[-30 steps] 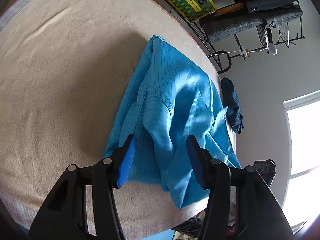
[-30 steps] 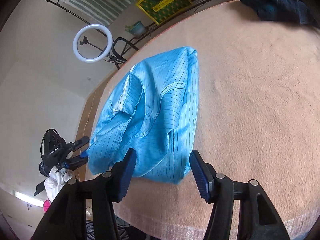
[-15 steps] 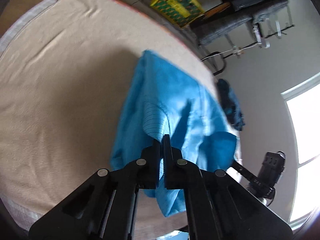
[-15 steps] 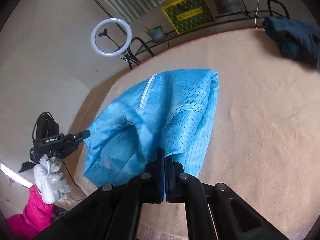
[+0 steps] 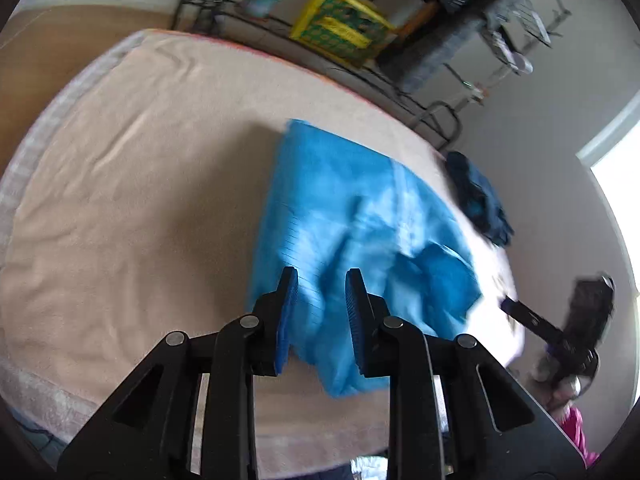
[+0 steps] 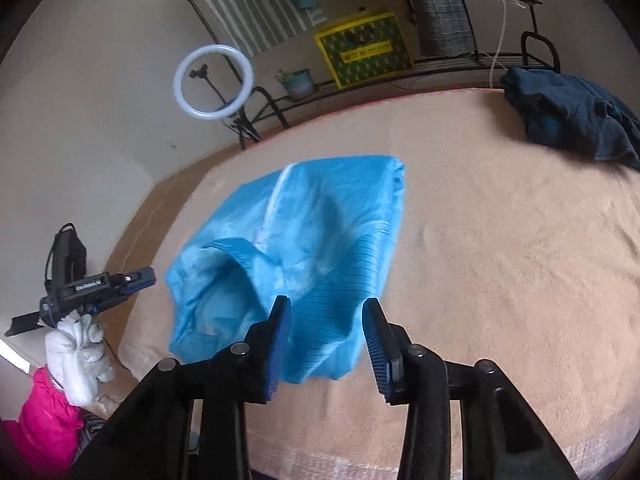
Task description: Fold large clothes
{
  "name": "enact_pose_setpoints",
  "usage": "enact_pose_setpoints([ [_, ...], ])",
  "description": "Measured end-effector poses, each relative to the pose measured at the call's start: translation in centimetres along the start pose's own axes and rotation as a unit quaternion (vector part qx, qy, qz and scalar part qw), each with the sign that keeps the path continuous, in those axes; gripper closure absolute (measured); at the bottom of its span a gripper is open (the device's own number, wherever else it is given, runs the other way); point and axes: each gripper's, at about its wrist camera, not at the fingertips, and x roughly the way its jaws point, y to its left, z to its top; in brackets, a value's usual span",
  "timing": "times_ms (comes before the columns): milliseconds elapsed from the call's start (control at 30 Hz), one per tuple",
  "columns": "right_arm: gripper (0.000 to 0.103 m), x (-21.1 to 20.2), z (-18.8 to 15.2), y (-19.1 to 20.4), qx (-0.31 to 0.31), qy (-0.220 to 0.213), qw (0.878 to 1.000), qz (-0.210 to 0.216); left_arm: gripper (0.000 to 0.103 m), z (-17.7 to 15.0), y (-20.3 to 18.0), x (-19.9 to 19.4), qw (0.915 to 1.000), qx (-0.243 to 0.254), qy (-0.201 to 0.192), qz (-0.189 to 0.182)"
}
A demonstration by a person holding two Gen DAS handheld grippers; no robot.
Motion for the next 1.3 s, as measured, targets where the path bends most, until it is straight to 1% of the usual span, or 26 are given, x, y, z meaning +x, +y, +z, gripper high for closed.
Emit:
enact_pose_setpoints([
  [33, 0.050, 0.3, 0.2, 0.4, -0.006, 0.007, 1.000, 0.030, 0.080, -0.9, -1.4, 0.1, 0.9996, 0.018, 0.011, -0.019],
  [67, 0.045, 0.9, 0.4, 0.8, -0.009, 0.016, 0.998, 0.052, 0.080, -1.9, -2.7, 0.4, 0.9986, 0.039, 0.021, -0.030],
  [133, 0.043, 2.0, 0.7, 1.3, -0.019, 0.032, 0.997, 0.073, 0.075, -4.0, -5.2, 1.2, 0.9951, 0.076, 0.040, -0.050],
  [167, 0.043, 2.8, 0.9, 1.6, -0.028, 0.041, 0.996, 0.071, 0.068, -5.1, -6.4, 1.7, 0.9925, 0.094, 0.051, -0.058],
  [200, 0.043, 3.5, 1.3, 1.8, -0.036, 0.048, 0.996, 0.063, 0.065, -6.1, -7.5, 2.1, 0.9899, 0.113, 0.060, -0.061],
  [300, 0.043, 5.5, 1.9, 1.4, -0.033, 0.072, 0.995, 0.065, 0.065, -8.6, -11.1, 3.8, 0.9800, 0.179, 0.072, -0.047],
  [400, 0.044, 7.3, 2.4, 1.1, -0.032, 0.093, 0.992, 0.074, 0.065, -9.6, -13.1, 4.8, 0.9742, 0.209, 0.073, -0.045],
  [533, 0.044, 9.2, 3.1, 1.9, -0.054, 0.110, 0.990, 0.073, 0.065, -10.5, -14.9, 5.8, 0.9643, 0.260, 0.049, -0.010],
  [567, 0.044, 9.6, 3.1, 2.0, -0.059, 0.112, 0.990, 0.069, 0.070, -10.5, -15.0, 6.1, 0.9625, 0.267, 0.046, -0.003],
  [600, 0.044, 10.1, 3.2, 2.1, -0.061, 0.115, 0.989, 0.068, 0.089, -10.6, -15.1, 6.7, 0.9611, 0.272, 0.046, 0.005],
  [633, 0.045, 10.5, 3.2, 1.9, -0.059, 0.119, 0.989, 0.066, 0.098, -10.7, -14.9, 7.0, 0.9601, 0.275, 0.050, 0.009],
  [667, 0.046, 10.9, 3.3, 1.7, -0.054, 0.122, 0.989, 0.066, 0.100, -11.0, -14.6, 7.2, 0.9596, 0.276, 0.055, 0.006],
  [700, 0.051, 11.3, 3.3, 1.5, -0.049, 0.124, 0.989, 0.067, 0.103, -11.2, -14.4, 7.4, 0.9596, 0.276, 0.057, 0.001],
  [733, 0.062, 11.7, 3.3, 1.2, -0.040, 0.128, 0.988, 0.072, 0.103, -11.3, -14.3, 7.5, 0.9595, 0.275, 0.061, -0.004],
  [767, 0.068, 12.0, 3.3, 0.7, -0.025, 0.134, 0.987, 0.085, 0.103, -11.4, -14.2, 7.7, 0.9590, 0.276, 0.066, -0.009],
  [833, 0.088, 12.6, 3.2, -0.6, 0.019, 0.149, 0.981, 0.125, 0.103, -11.8, -14.0, 7.7, 0.9578, 0.279, 0.070, -0.013],
  [900, 0.099, 13.2, 2.9, -2.4, 0.089, 0.159, 0.968, 0.174, 0.103, -12.3, -13.9, 7.9, 0.9567, 0.280, 0.077, -0.015],
  [933, 0.100, 13.5, 2.6, -3.6, 0.144, 0.157, 0.954, 0.213, 0.103, -12.5, -13.8, 8.1, 0.9568, 0.278, 0.082, -0.017],
  [967, 0.101, 13.7, 2.3, -4.9, 0.197, 0.148, 0.935, 0.256, 0.103, -12.6, -13.7, 8.3, 0.9570, 0.276, 0.088, -0.020],
  [1000, 0.102, 13.7, 2.1, -5.8, 0.227, 0.137, 0.923, 0.279, 0.103, -12.8, -13.6, 8.5, 0.9564, 0.275, 0.096, -0.023],
  [1033, 0.102, 13.6, 2.2, -6.4, 0.243, 0.129, 0.917, 0.290, 0.103, -12.9, -13.6, 8.6, 0.9561, 0.275, 0.099, -0.022],
  [1133, 0.099, 13.5, 2.6, -6.1, 0.213, 0.139, 0.932, 0.260, 0.103, -12.4, -14.0, 8.1, 0.9553, 0.281, 0.089, -0.026],
  [1200, 0.099, 13.5, 2.3, -5.4, 0.206, 0.144, 0.933, 0.258, 0.103, -11.8, -14.3, 6.9, 0.9598, 0.271, 0.066, -0.030],
  [1233, 0.099, 13.4, 2.2, -5.1, 0.199, 0.144, 0.937, 0.250, 0.103, -11.7, -14.4, 6.4, 0.9608, 0.270, 0.055, -0.026],
  [1267, 0.099, 13.5, 2.3, -5.0, 0.194, 0.143, 0.941, 0.239, 0.091, -11.5, -14.6, 6.1, 0.9610, 0.272, 0.045, -0.018],
  [1300, 0.099, 13.6, 2.2, -4.9, 0.193, 0.145, 0.941, 0.236, 0.069, -11.4, -14.7, 6.0, 0.9607, 0.275, 0.035, -0.012],
])
